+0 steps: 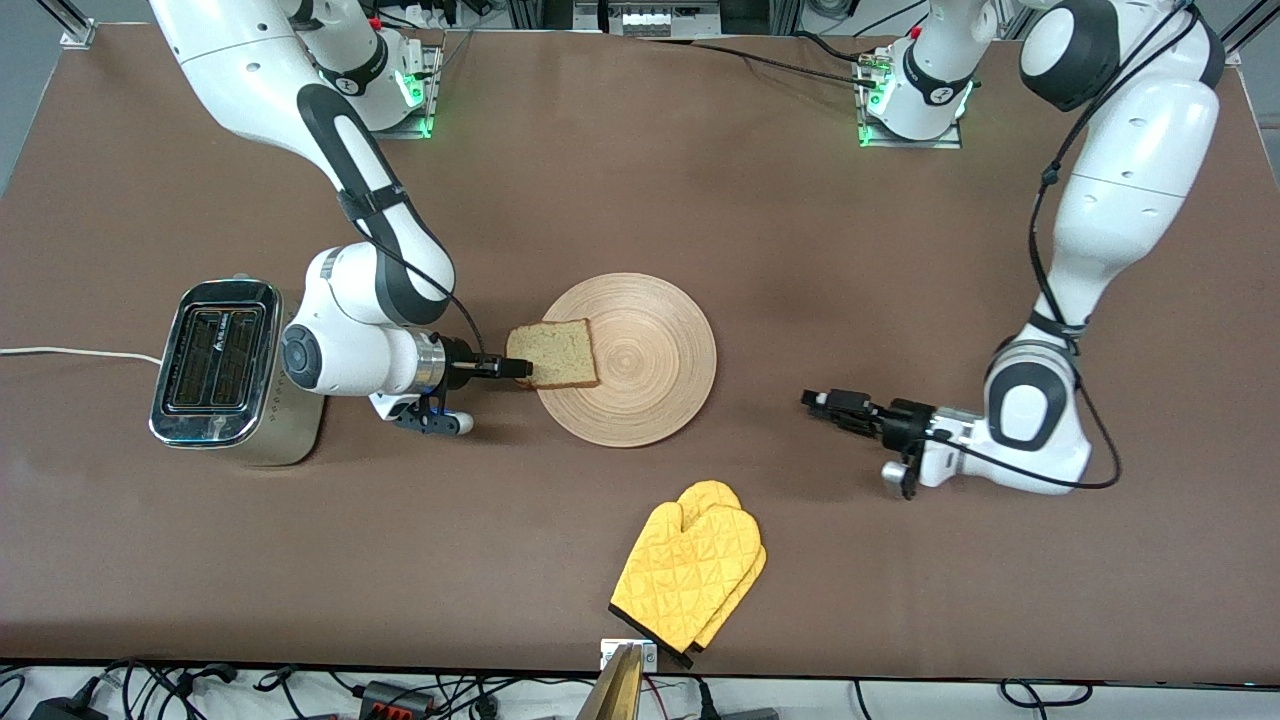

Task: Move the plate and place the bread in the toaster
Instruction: 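Move the right gripper to the bread while the left gripper releases the plate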

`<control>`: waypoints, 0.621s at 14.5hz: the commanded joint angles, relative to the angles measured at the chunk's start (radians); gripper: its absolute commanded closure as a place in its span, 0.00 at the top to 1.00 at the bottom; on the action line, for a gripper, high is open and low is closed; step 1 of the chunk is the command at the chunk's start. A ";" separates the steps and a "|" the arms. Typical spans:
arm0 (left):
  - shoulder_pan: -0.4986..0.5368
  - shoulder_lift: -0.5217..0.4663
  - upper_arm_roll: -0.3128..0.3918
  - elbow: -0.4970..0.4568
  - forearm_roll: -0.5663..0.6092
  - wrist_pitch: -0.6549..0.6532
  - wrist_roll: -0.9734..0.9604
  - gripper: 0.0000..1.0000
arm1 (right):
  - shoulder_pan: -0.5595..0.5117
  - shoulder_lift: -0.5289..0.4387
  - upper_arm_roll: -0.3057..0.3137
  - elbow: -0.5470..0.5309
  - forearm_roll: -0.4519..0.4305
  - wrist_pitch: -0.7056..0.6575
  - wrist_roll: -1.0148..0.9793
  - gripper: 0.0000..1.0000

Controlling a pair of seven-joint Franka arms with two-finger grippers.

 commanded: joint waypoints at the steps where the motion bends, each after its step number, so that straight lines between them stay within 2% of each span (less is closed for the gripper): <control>1: 0.033 -0.017 0.001 0.083 0.113 -0.104 -0.018 0.55 | 0.011 0.005 -0.004 -0.001 0.029 0.018 -0.011 1.00; 3: 0.034 -0.017 0.001 0.160 0.179 -0.187 -0.084 0.54 | 0.014 0.007 -0.004 -0.001 0.029 0.017 -0.011 0.98; 5: 0.040 -0.017 0.001 0.215 0.262 -0.243 -0.164 0.54 | 0.018 0.007 -0.003 0.001 0.029 0.017 -0.010 0.90; 9: 0.056 -0.053 -0.004 0.306 0.443 -0.339 -0.225 0.55 | 0.029 0.010 -0.004 0.001 0.029 0.017 0.003 0.90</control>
